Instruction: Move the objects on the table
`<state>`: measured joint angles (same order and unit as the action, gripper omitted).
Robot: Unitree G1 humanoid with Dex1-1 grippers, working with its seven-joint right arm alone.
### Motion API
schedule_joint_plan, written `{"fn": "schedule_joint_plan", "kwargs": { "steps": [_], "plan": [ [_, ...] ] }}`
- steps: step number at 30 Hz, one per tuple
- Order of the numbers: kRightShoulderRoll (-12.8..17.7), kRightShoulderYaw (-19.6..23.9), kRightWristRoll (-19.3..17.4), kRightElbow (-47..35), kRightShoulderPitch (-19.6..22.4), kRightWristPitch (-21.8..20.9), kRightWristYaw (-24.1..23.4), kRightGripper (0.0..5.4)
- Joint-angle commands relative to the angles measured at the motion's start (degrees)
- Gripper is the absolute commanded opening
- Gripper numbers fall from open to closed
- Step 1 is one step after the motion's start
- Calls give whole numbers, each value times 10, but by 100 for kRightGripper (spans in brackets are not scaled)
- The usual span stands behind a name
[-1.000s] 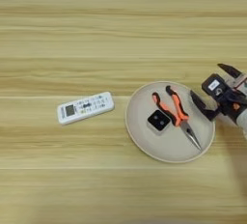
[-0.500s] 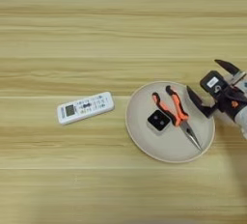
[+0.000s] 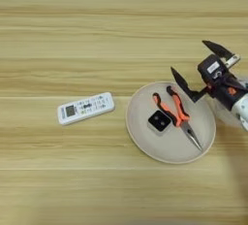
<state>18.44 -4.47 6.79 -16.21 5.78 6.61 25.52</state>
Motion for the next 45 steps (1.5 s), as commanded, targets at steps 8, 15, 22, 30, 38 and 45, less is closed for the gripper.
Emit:
{"fn": "schedule_joint_plan", "kwargs": {
  "steps": [8,15,22,30,38,45],
  "plan": [
    [20,-31,7,6,82,-31,34,538],
    [18,-42,-1,53,116,-36,56,538],
    [10,-68,-8,134,192,-46,106,538],
    [-5,-101,-8,212,268,-70,155,538],
    [-45,-134,-16,255,309,-62,196,538],
    [-85,-156,-12,295,324,-68,210,538]
  ]
}}
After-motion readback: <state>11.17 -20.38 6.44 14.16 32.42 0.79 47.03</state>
